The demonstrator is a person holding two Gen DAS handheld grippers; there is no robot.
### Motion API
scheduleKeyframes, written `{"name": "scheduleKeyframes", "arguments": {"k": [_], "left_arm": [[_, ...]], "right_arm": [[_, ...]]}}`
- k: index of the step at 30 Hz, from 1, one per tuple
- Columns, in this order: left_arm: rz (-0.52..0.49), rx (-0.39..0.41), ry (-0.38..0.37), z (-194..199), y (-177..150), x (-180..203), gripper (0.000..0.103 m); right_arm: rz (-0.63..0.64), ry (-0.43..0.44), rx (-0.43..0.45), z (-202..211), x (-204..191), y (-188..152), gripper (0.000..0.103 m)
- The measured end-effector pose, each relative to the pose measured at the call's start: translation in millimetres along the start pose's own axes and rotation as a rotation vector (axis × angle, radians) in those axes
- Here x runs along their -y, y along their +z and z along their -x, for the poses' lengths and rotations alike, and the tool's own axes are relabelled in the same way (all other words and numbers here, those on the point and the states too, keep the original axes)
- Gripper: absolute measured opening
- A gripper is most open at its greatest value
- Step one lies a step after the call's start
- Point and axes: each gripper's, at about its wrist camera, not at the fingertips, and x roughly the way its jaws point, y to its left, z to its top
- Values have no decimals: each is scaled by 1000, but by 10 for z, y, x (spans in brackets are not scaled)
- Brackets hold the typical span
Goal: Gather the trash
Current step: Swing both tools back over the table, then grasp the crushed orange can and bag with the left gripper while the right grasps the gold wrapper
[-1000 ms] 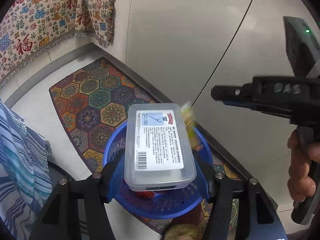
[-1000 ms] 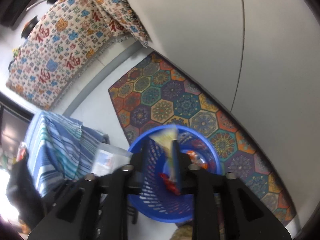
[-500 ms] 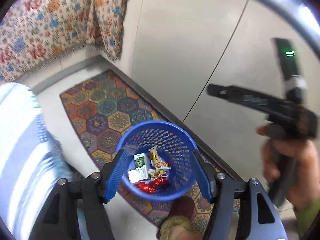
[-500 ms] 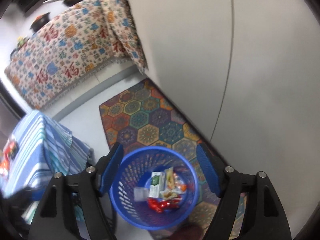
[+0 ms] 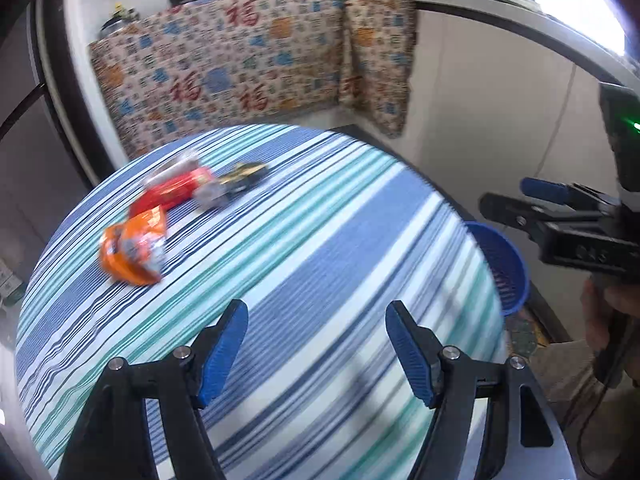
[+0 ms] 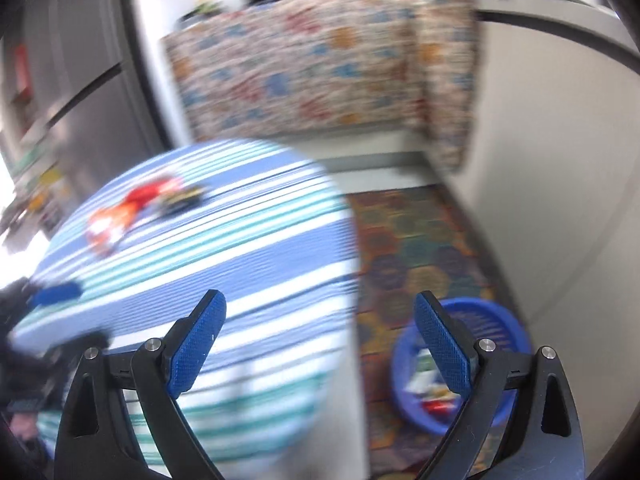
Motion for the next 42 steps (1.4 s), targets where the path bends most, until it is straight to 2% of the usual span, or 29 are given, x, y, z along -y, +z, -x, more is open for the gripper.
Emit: {"name": "scheduleKeyframes", "arguments": {"k": [3,6,10,12,14,21,29,36,38,39,42], "left_arm": [[81,-10,80,-57,-167,-557,73],[136,-34,126,-118,-321,-1024,73],[162,-79,142,-333,-442,-1387,74],[193,-64,111,-379,-466,-1520,79],[208,-59,109,-408,-450,-1586,81],[184,-83,89,-613,-243,-1577,103],[196,-63,85,-909,112,-1746,103],[204,-41,30,-1052,317,-1799,102],[215,-30,38,-1043,322,-1825,96],[215,-23,58,-1030,315,-1837,86],[219,-17,50,-988,272,-1869,86]], "right_arm": [[64,67,-56,-211,-518,-76,95],[118,77,-108,-460,-912,-130,95],[148,62,-168,-759,-1207,-171,95],[160,48,-178,-869,-1297,-154,95],[171,30,-183,-944,-1375,-171,95],[163,11,-176,-1066,-1394,-161,101],[164,12,-177,-1068,-1380,-163,103],[165,13,-176,-1066,-1374,-167,103],[165,14,-176,-1065,-1372,-168,103],[165,14,-176,-1065,-1371,-168,103],[164,17,-175,-1064,-1368,-169,103]]}}
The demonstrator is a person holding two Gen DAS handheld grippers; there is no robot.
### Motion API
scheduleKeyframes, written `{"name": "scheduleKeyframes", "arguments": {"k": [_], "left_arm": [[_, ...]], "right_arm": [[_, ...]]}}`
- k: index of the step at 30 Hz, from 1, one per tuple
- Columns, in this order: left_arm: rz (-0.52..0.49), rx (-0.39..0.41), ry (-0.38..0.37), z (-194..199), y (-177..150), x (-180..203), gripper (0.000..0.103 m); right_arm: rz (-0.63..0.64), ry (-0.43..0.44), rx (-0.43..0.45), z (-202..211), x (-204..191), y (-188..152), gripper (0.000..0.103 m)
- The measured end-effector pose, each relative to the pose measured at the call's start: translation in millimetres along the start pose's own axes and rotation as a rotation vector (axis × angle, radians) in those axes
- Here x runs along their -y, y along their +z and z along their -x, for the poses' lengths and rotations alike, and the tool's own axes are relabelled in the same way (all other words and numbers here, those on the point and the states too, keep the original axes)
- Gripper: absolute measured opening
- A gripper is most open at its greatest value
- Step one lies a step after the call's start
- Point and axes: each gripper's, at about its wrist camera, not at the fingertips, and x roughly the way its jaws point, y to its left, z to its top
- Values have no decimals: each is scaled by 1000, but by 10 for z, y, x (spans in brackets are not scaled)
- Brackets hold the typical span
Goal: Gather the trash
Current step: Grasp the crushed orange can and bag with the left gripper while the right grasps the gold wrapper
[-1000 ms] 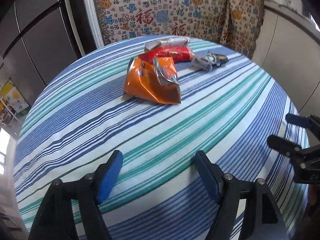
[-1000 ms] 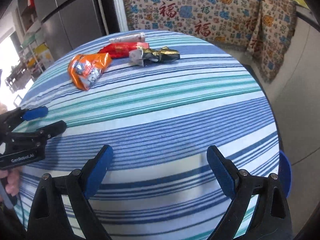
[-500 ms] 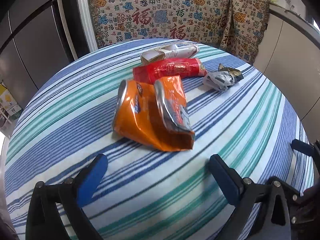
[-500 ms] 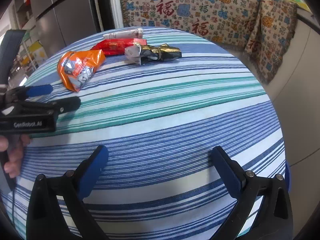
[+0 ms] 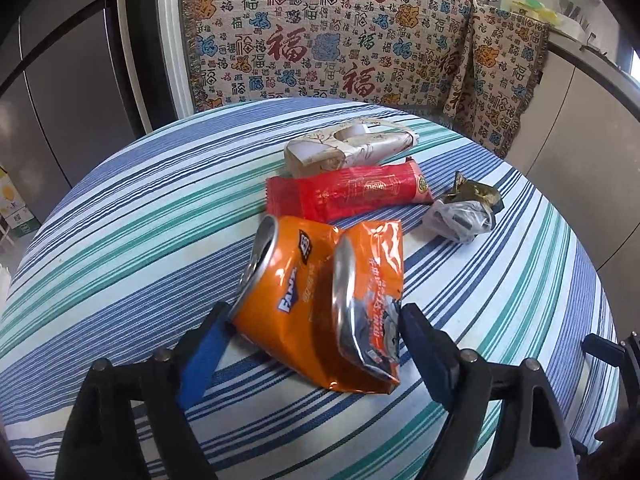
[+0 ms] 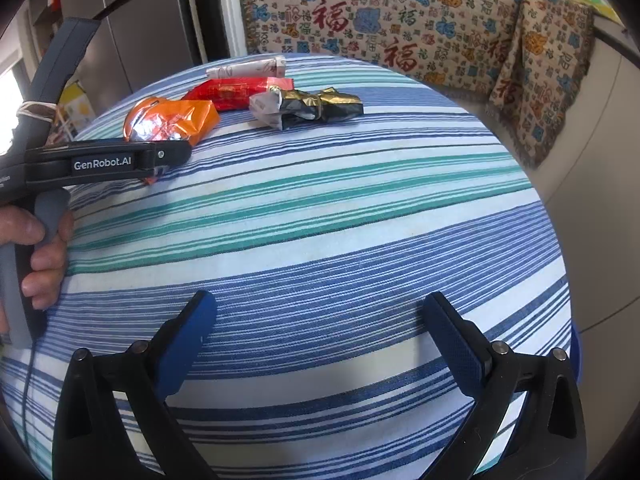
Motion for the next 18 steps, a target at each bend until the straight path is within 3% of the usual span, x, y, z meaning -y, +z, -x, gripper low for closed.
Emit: {"name": "scheduleKeyframes", "arguments": {"k": [7,11,14,18], "left_arm": [[-1,-5,43,316,-387,-166,86],[17,-4,49,411,-499,-226,87],[-4,-12,84,383,-492,-173,88],[3,-12,78,378,-488,-180,88]], "right_arm": [[-49,18,5,-107,136,164,101],[-160,86,-1,-265,255,547,85],[-257,138,26,-344,264,845,84],[-352,123,32,-530,211,1180,84]]}}
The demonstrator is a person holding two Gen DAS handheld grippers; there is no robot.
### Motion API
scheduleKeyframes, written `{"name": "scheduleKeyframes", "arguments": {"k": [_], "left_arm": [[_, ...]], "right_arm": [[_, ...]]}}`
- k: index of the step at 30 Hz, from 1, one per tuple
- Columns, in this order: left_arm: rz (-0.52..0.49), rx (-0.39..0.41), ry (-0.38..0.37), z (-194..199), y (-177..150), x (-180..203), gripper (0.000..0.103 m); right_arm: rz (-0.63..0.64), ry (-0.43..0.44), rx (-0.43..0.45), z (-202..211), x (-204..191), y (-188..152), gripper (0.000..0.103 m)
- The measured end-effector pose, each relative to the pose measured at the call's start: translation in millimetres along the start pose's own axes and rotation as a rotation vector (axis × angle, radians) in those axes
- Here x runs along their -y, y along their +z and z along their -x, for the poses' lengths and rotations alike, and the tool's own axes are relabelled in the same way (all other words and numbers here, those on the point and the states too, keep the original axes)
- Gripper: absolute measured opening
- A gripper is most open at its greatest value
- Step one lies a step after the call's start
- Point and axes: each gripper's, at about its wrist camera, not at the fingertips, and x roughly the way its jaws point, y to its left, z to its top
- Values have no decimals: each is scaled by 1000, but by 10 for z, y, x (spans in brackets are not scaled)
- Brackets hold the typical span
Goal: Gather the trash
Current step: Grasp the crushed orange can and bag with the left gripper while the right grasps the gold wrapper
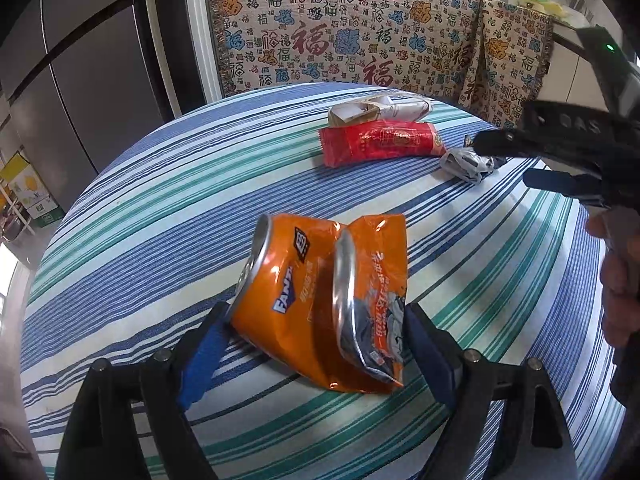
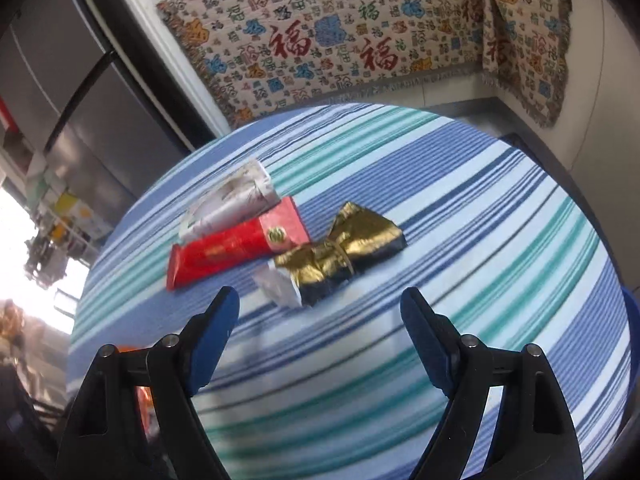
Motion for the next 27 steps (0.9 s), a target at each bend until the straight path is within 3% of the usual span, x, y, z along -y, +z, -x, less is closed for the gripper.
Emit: {"name": "scheduleKeyframes", "arguments": {"k": [3,5,6,10,13,17,20,21,22,27], "left_arm": [[0,0,0,2,1,4,88],[0,0,0,3,1,10,88],[0,0,-1,4,0,12,88],[0,1,-1,5,-9,30,88],[0,1,-1,4,-8,21,88],[0,1,-1,3,-9,22,88],[0,1,-1,3,-12,29,88],[0,1,-1,3,-12,30,88],[0,1,-1,3,-11,27,88],[0,1,-1,3,-10,23,88]], "right_arm": [[-59,-39,-28,-194,25,75,80],[-50,-46,-46,-240,61,66,58],[-10,-63,-45,-214,60,58,32],[183,-29,-85,5,53,-67,22],[323,-37,-111,234,92,-211,22],[391,-14,-188,438,204,-436,23],[418,-24,-171,574,227,-609,35],[425,-33,-156,599,217,-664,49],[430,-35,-140,612,200,-712,56],[425,-46,-88,498,136,-892,70]]}}
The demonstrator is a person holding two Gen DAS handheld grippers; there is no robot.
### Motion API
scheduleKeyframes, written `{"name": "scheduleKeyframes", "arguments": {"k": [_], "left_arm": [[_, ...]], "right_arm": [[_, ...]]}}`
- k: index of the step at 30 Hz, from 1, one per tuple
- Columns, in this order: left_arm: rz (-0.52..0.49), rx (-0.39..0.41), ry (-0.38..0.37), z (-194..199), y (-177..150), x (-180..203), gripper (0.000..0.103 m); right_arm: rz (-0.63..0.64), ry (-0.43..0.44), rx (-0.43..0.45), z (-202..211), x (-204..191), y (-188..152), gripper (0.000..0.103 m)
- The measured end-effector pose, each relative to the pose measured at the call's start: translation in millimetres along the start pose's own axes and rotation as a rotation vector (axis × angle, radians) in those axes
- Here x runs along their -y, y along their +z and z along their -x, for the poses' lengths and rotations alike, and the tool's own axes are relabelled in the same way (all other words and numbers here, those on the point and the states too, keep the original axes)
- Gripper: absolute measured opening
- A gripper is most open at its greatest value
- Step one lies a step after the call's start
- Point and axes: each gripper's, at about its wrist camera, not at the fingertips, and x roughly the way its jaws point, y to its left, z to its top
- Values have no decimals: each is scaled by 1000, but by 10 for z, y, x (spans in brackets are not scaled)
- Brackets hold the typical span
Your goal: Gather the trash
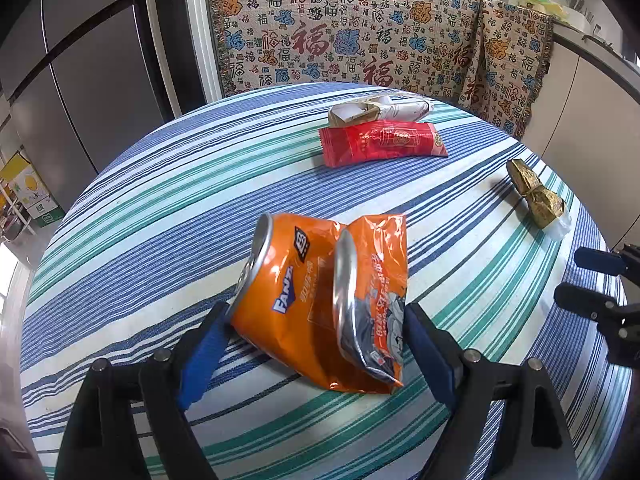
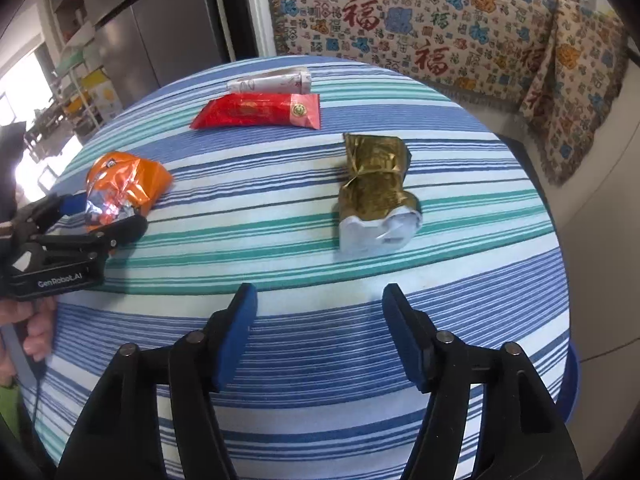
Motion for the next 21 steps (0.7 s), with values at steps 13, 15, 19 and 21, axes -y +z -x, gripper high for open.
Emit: {"name": "scheduleKeyframes", "arguments": {"k": [13,15,19,21], "left_arm": [[0,0,1,1,-1,6,88],[0,1,0,1,-2,2,88],[0,1,-1,2,-2,0,88],[1,1,-2,3,-4,4,88]], "right_arm": [[-54,-74,31,-127,-37,-60,103],[-55,-71,31,-126,-39,-57,103],[-55,-73,30,-126,-38,-57,102],[-54,-76,30,-126,-47,-63,102]]}}
